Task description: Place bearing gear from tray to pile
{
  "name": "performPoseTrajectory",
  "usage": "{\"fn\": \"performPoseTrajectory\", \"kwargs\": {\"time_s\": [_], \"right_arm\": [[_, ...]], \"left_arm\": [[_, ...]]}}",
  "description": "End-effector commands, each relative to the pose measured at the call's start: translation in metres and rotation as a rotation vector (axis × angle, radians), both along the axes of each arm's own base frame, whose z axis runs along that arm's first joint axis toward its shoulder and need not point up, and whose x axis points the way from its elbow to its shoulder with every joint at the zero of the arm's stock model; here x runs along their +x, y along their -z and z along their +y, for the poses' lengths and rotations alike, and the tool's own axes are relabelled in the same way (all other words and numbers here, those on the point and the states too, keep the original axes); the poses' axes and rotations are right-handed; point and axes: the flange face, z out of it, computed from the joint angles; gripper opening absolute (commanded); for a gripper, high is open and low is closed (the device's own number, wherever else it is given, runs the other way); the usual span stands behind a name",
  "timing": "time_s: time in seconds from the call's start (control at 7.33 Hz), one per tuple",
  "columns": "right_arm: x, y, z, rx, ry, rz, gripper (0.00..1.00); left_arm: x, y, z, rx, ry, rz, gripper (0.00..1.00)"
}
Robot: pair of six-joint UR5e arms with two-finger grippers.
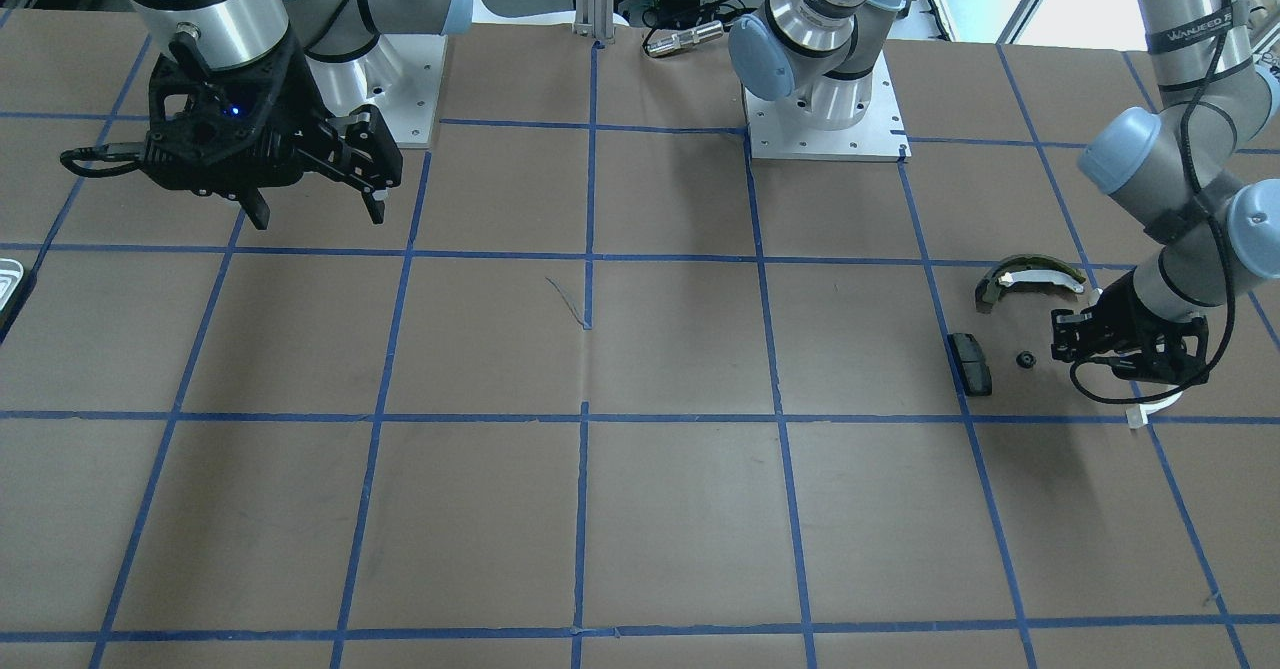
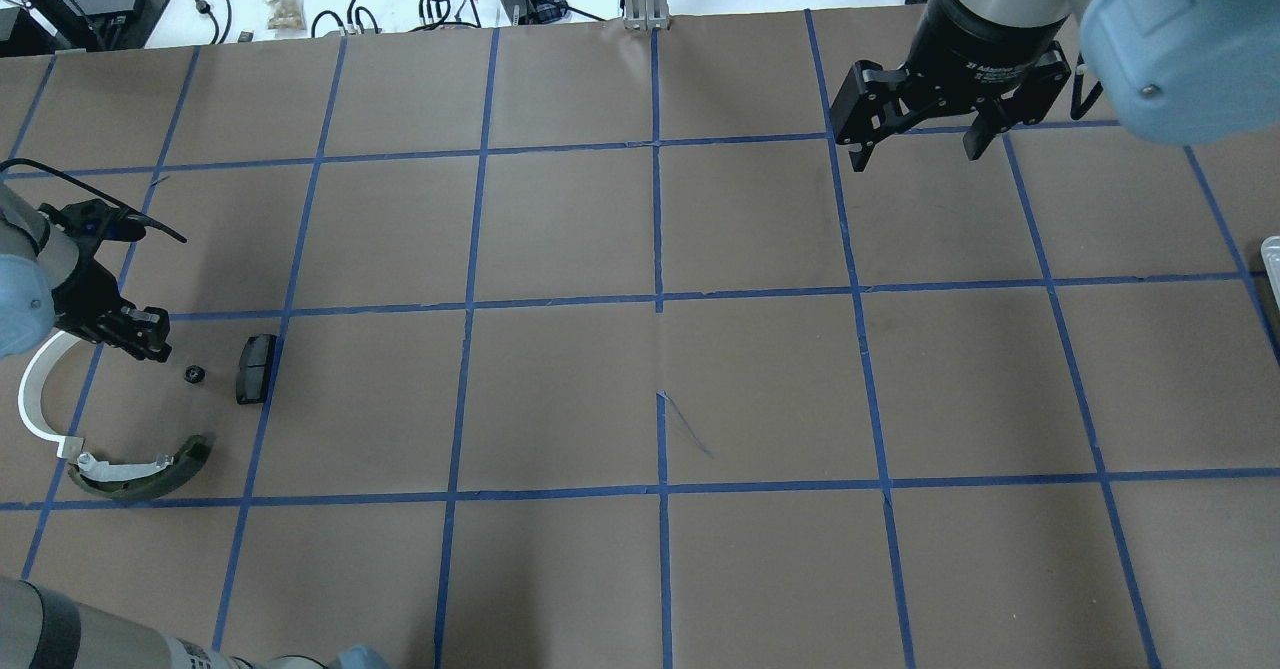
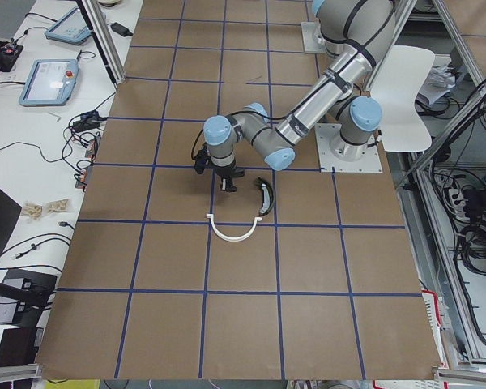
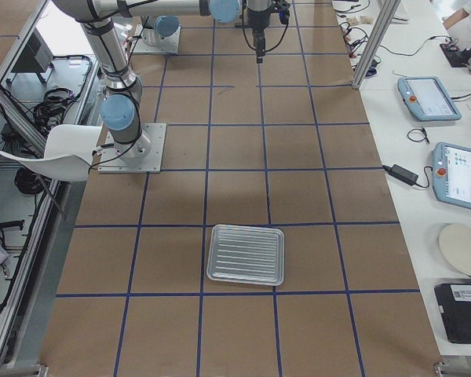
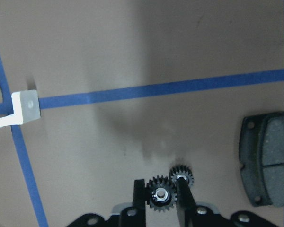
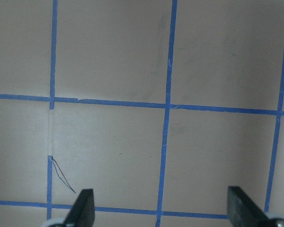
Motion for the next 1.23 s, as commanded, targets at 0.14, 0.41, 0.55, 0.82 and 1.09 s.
{"fn": "performPoseTrajectory", "kwargs": {"time_s": [0.14,0.41,0.55,0.82,1.09], "right_arm": [[0.001,0.001,0.0,0.003,-0.001,-0.002,1.0],[0.001,0.002,0.0,0.007,-0.001,-0.001,1.0],[0.001,0.002,0.0,0.004,-0.001,-0.001,1.0],[0.001,0.002,0.0,0.006,-0.001,-0.001,1.0],[0.001,0.002,0.0,0.006,-0.001,-0.003,1.0]], "left_arm": [[0.007,0.025,0.002,0.037,-0.001,0.032,0.0],[0.007,0.029,0.002,0.043,-0.002,0.034,0.0],[0.007,0.028,0.001,0.041,-0.001,0.032,0.07],[0.007,0.027,0.001,0.04,0.0,0.03,0.74],[0.005,0.015,0.0,0.029,0.004,0.019,0.89]]}}
